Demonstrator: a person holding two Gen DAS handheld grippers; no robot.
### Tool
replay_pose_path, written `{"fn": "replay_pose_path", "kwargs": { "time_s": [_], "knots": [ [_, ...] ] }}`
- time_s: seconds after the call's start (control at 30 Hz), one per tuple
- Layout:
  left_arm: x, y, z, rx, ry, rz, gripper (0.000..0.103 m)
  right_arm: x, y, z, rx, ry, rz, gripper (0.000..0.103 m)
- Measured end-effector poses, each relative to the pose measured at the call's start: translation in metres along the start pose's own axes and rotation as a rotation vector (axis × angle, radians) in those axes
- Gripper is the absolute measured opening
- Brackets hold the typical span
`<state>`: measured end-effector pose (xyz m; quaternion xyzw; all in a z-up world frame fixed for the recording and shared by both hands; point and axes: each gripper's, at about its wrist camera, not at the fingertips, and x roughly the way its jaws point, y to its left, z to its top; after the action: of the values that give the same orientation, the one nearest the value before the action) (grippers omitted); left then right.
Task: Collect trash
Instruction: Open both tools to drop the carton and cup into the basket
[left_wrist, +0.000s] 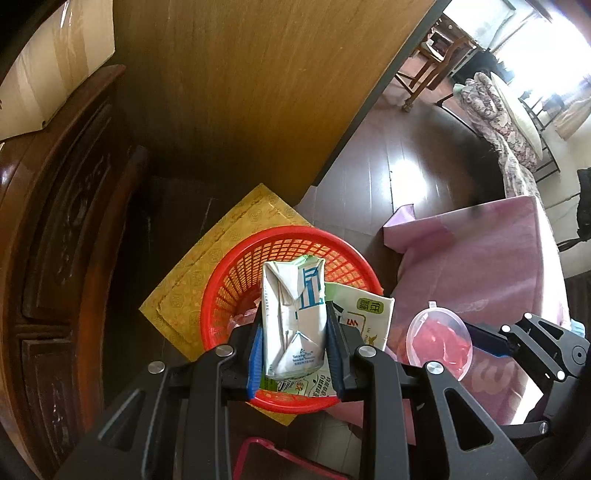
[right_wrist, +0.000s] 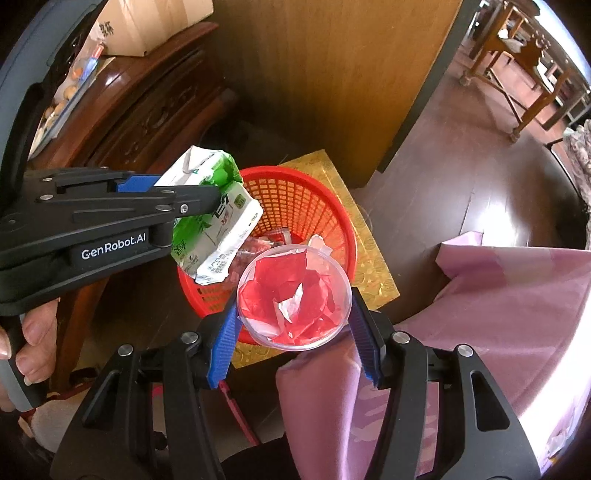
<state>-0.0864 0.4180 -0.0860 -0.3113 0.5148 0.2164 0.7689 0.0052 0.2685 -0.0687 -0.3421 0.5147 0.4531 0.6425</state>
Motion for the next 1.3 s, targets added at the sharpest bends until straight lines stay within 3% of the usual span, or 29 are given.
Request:
{"fn": "replay_pose_path", "kwargs": {
  "time_s": [0.33, 0.47, 0.93, 0.97, 1.0, 1.07, 1.3],
  "knots": [
    [0.009, 0.009, 0.0, -0.039, 0.022, 0.027, 0.03, 0.018, 0.01, 0.006, -0.035, 0.031, -0.002, 0.056],
    [0.005, 0.008, 0.001, -0.033, 0.006, 0.042, 0.039, 0.02, 0.008, 0.005, -0.02, 0.032, 0.005, 0.057],
    [-0.006, 0.007, 0.001, -0.039, -0.012, 0.049, 0.039, 0.014, 0.003, 0.002, 0.014, 0.008, 0.024, 0.057],
    [-0.007, 0.007, 0.001, -0.043, -0.013, 0.051, 0.039, 0.014, 0.003, 0.003, 0.012, 0.006, 0.019, 0.059],
    [-0.007, 0.008, 0.001, -0.045, -0.014, 0.051, 0.039, 0.013, 0.004, 0.003, 0.009, -0.004, 0.014, 0.069],
    [-0.008, 0.009, 0.001, -0.046, -0.015, 0.054, 0.041, 0.008, 0.005, 0.002, 0.001, -0.04, 0.003, 0.081],
    [-0.012, 0.005, -0.001, -0.036, -0.015, 0.057, 0.042, -0.003, 0.003, -0.001, -0.001, -0.054, -0.001, 0.081]
  ]
}}
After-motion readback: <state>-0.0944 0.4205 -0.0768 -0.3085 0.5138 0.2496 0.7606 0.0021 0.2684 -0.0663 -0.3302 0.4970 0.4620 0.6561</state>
